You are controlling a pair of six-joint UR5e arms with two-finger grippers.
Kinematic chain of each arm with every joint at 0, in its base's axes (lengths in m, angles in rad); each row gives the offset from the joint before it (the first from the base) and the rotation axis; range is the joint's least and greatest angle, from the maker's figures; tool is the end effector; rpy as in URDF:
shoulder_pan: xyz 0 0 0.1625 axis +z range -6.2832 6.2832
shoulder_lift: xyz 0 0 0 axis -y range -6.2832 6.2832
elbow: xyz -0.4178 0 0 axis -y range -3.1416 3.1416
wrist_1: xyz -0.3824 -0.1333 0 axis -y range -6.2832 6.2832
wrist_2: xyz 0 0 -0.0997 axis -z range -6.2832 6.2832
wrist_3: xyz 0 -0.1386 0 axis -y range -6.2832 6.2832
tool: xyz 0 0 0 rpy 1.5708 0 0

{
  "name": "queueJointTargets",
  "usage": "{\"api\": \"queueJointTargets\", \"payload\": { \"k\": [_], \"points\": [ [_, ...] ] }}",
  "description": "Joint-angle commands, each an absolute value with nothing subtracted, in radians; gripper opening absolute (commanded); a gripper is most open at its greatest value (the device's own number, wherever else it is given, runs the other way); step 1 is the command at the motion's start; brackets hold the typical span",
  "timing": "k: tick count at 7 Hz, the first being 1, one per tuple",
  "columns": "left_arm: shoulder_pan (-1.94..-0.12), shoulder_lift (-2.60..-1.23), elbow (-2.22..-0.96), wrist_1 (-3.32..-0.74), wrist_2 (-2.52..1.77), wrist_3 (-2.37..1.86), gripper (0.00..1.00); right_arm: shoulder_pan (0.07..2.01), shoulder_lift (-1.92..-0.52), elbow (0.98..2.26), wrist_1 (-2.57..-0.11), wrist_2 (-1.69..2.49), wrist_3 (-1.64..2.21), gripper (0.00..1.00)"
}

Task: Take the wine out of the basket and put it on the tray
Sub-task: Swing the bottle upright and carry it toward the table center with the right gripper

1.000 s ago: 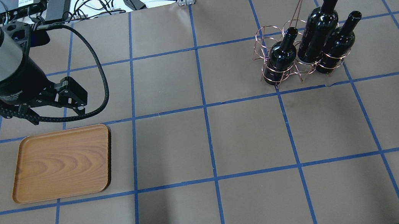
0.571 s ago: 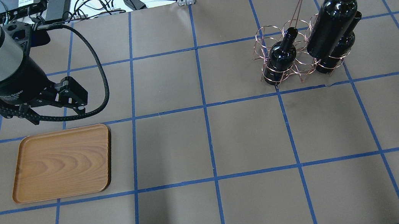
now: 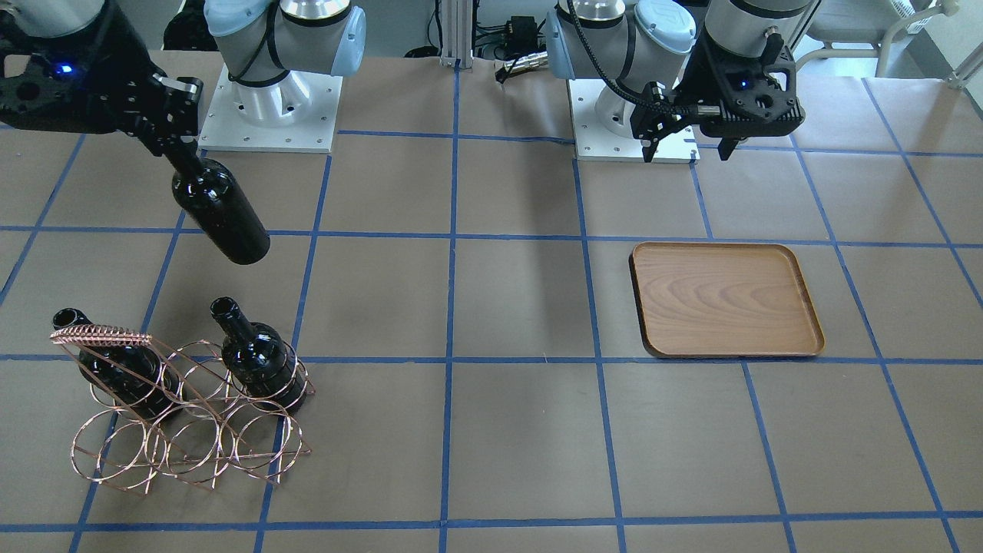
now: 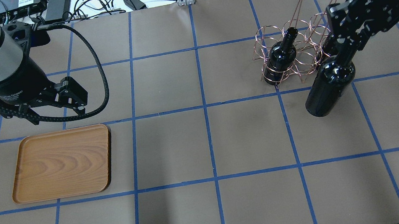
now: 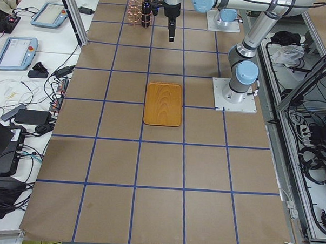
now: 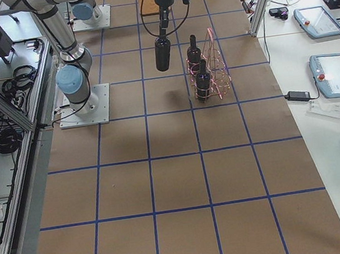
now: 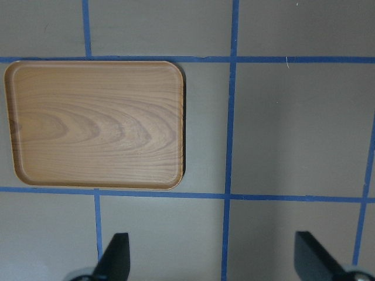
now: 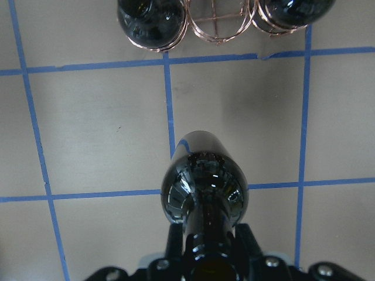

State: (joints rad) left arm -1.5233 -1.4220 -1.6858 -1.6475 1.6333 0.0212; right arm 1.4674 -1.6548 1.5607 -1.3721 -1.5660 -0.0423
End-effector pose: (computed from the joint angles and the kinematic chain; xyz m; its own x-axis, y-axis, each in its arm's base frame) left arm -0.1048 -0.4194 0.4461 -0.9978 -0.0235 -0.0615 -0.0263 0.9987 0.0442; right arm 0.0888 -0.4419 0.4665 -0.9980 0.0618 -0.0092 0.0605 0.9927 0.1041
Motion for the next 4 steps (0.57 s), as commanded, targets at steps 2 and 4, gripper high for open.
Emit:
{"api": "queueJointTargets", "payload": {
  "k": [2, 4],
  "points": [
    [-1.523, -1.422, -1.686, -1.647, 1.632, 0.020, 1.00, 1.713, -1.625, 1.620, -1.518, -1.560, 0.231, 0.07],
    [-1.523, -1.422, -1.686, -1.646, 1.635, 0.023, 1.00, 1.811, -1.567, 1.600, -1.581, -1.540, 0.375, 0.07]
  ]
}}
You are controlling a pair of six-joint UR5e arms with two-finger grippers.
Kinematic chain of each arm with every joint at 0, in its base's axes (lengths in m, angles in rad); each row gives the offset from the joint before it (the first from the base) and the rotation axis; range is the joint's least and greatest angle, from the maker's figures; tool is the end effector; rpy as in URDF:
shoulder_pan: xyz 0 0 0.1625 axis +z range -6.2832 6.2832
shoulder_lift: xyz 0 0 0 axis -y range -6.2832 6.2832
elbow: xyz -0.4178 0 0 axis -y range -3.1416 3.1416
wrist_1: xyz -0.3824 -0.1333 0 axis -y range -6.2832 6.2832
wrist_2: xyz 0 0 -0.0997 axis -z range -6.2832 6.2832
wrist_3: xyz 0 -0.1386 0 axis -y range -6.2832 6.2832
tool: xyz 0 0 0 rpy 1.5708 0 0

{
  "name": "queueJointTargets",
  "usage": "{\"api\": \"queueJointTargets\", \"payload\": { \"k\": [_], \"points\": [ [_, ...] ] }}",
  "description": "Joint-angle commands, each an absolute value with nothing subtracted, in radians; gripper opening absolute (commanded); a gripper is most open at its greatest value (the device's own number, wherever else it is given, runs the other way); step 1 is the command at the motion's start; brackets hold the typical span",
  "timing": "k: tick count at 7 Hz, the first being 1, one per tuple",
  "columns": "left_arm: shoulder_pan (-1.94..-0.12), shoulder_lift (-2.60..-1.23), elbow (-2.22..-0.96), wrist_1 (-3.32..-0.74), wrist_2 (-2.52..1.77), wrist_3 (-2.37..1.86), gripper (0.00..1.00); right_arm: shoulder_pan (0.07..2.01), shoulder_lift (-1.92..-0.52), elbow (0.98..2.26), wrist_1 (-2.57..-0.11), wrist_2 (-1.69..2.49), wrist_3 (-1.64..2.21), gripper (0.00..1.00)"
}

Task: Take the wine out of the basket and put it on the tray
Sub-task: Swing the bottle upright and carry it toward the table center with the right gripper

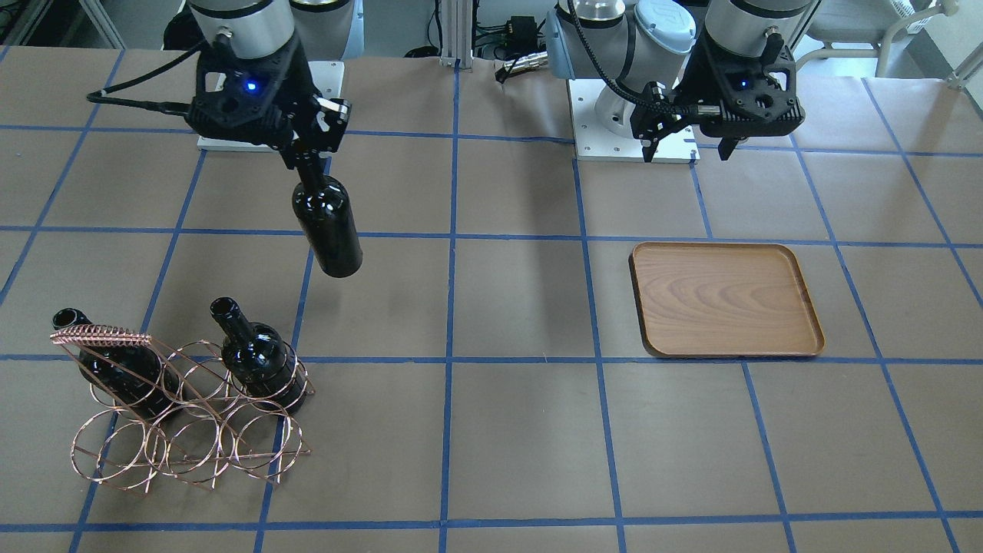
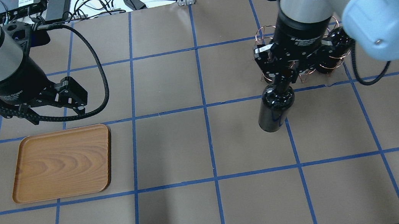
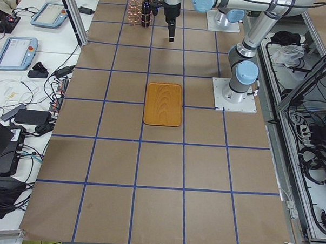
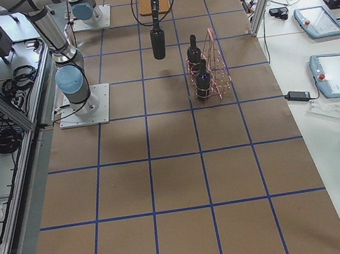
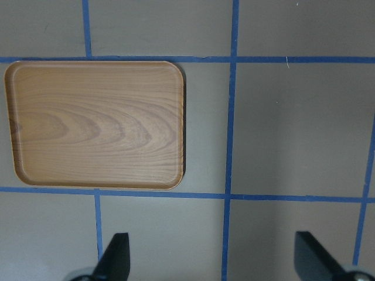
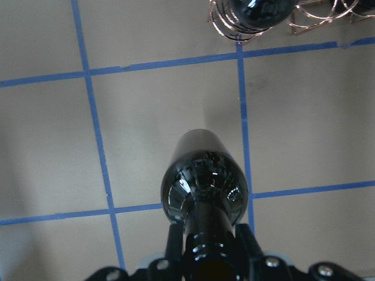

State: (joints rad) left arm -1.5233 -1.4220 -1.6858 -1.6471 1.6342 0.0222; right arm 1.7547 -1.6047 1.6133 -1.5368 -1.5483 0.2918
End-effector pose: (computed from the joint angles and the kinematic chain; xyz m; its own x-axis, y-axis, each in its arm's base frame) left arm -0.1047 -0.4194 0.4462 -0.9978 -0.0225 -0.0623 -0.0253 0.9987 0.0439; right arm 0.2186 -0.4292 0.4341 -0.9941 0.1084 -0.0093 0.1078 0.9930 0.0472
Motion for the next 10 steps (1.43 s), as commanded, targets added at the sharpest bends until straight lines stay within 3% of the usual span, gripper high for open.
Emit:
{"api": "queueJointTargets", "payload": {
  "k": [1, 3, 10],
  "points": [
    [-1.523, -1.422, -1.686, -1.646, 1.634, 0.023, 1.00, 1.842, -1.522, 1.556, -1.586, -1.510, 0.453, 0.07],
    [-1.523, -1.422, -1.686, -1.646, 1.635, 0.023, 1.00, 1.945, -1.404, 1.449, -1.604, -1.531, 0.520, 0.07],
    [-1.512, -1.422, -1.684, -1.638, 1.634, 0.023, 1.00, 2.054, -1.269, 1.408, -1.741, -1.581, 0.670, 0.08]
  ]
}}
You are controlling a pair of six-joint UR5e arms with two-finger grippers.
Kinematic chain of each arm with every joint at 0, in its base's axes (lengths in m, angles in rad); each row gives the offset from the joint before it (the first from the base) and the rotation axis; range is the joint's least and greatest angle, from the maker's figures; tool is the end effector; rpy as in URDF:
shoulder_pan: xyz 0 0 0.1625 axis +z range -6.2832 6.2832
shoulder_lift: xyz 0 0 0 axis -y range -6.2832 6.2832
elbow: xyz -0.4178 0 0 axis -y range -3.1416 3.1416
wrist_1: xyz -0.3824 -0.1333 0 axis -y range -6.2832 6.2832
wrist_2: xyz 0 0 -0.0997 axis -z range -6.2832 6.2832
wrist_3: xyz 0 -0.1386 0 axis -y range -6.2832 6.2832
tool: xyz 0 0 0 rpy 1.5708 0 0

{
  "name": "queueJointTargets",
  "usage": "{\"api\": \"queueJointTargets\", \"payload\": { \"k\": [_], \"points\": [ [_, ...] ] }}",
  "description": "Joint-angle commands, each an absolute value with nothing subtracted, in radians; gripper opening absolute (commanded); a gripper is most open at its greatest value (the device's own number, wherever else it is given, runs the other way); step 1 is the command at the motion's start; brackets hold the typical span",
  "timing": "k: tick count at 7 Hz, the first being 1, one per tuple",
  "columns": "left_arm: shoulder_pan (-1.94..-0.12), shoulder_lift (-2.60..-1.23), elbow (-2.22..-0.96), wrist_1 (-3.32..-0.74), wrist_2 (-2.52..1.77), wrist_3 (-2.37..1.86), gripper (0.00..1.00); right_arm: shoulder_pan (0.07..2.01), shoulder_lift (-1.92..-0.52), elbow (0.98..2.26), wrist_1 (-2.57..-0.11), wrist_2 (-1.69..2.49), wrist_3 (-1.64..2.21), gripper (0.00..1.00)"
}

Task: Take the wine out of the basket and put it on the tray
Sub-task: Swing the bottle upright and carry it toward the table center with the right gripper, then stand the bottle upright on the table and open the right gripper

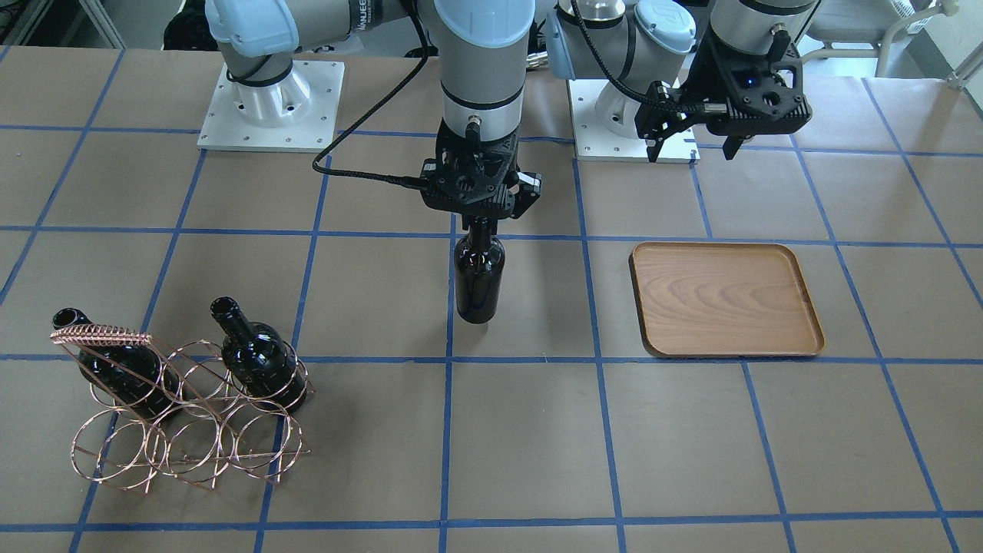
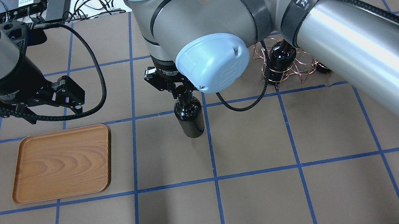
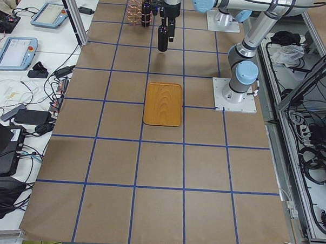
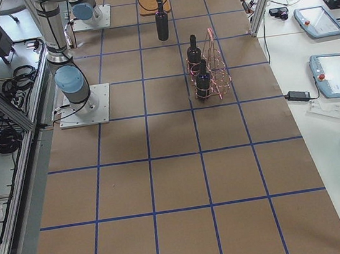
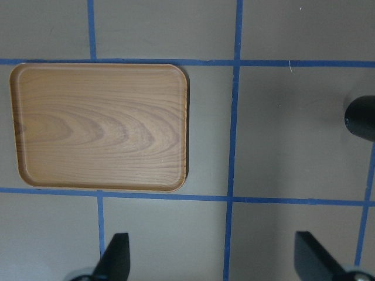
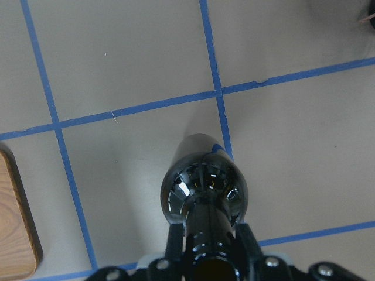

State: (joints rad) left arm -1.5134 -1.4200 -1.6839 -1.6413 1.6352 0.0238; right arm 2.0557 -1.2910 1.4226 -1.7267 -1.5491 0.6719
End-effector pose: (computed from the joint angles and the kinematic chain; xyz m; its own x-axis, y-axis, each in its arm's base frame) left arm -0.1004 -0.4209 0.4485 -0.9975 -0.0314 -0.0635 -0.0336 0.9988 0.0343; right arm 0.3991 -0.4651 0.3778 -0.9821 0.1855 -0.0321 0.1857 0.9826 -0.0055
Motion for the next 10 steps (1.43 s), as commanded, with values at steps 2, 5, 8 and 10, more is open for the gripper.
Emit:
{"api": "queueJointTargets", "payload": {
  "k": [2, 5, 8, 10],
  "points": [
    [-1.513, -1.420, -1.683, -1.637, 1.635, 0.023, 1.00, 2.054, -1.259, 1.408, -1.765, -1.588, 0.672, 0.07],
    [-1.514, -1.422, -1.684, -1.638, 1.632, 0.023, 1.00, 2.049, -1.244, 1.419, -1.816, -1.586, 0.670, 0.09],
    [-1.514, -1.422, -1.684, -1.637, 1.631, 0.023, 1.00, 2.051, -1.244, 1.422, -1.813, -1.591, 0.669, 0.16],
    [-1.514, -1.422, -1.684, -1.638, 1.634, 0.023, 1.00, 2.051, -1.244, 1.427, -1.812, -1.592, 0.654, 0.87]
  ]
}}
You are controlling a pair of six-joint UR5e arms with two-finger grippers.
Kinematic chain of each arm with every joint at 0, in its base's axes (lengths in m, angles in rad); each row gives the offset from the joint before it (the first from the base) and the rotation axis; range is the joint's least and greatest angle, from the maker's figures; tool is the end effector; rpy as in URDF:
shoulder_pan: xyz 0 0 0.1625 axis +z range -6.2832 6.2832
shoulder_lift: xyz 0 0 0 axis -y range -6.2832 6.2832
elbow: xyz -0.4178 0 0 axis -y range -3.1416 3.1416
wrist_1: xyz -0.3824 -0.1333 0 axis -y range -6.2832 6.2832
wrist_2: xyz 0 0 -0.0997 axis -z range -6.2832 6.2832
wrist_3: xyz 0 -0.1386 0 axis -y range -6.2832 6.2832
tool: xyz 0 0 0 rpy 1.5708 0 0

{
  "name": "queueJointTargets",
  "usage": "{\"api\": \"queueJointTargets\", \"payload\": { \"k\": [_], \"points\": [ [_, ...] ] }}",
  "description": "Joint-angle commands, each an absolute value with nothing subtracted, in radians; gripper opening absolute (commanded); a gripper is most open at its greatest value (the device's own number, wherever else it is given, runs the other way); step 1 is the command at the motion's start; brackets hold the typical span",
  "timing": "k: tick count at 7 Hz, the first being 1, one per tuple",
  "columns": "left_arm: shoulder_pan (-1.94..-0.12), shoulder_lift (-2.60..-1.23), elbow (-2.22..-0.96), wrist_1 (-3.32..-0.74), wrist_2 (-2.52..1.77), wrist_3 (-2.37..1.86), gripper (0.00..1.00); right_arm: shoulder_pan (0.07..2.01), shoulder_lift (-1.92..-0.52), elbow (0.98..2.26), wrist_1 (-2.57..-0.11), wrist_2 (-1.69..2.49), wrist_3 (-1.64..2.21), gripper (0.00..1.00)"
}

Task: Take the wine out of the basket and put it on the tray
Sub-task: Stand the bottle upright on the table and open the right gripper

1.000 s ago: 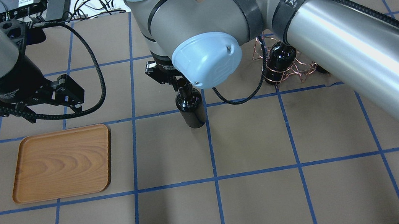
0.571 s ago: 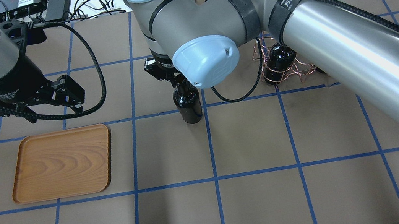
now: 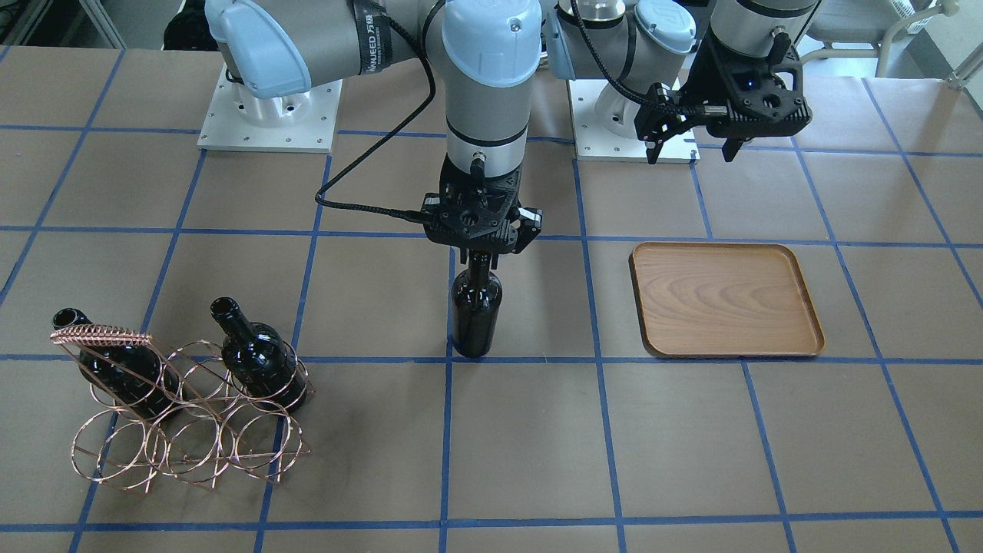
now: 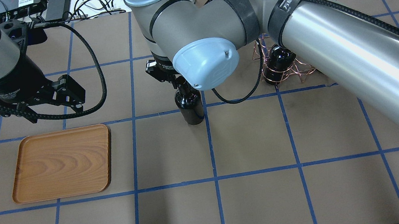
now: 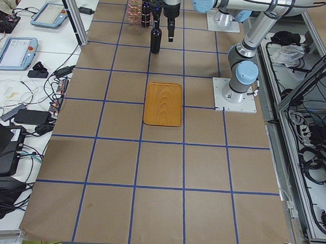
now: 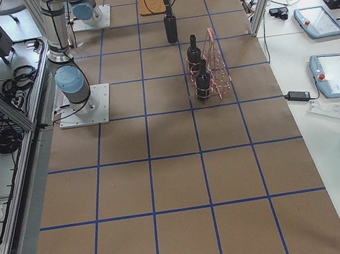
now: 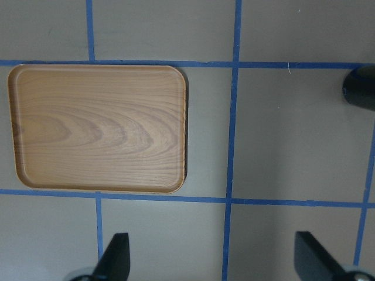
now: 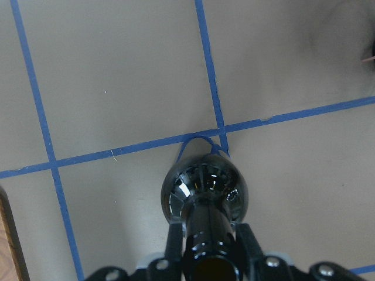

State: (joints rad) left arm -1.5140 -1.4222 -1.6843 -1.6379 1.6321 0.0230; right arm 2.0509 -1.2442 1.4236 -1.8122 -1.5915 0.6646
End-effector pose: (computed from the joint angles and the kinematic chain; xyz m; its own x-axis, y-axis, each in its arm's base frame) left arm -0.1010 -0.4219 0.4477 -0.9977 -0.0317 -0.0605 -0.0338 0.9989 0.0334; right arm 0.4013 -0.4882 0.3579 -0.9828 0.1834 -0.0220 0.1844 0.9809 -0.0615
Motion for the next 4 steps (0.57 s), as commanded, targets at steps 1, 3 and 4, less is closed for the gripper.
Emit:
{"api": "queueJointTargets", "payload": {
  "k": [1, 3, 4],
  "points": [
    [-1.514, -1.424, -1.684, -1.638, 1.632, 0.023, 1.00, 2.051, -1.246, 1.427, -1.809, -1.592, 0.650, 0.93],
    [-1.516, -1.424, -1.686, -1.640, 1.634, 0.023, 1.00, 2.040, -1.265, 1.419, -1.806, -1.592, 0.637, 1.00],
    [-1.520, -1.431, -1.686, -1.641, 1.635, 0.003, 1.00, 1.982, -1.302, 1.420, -1.798, -1.589, 0.559, 1.00]
  ]
}}
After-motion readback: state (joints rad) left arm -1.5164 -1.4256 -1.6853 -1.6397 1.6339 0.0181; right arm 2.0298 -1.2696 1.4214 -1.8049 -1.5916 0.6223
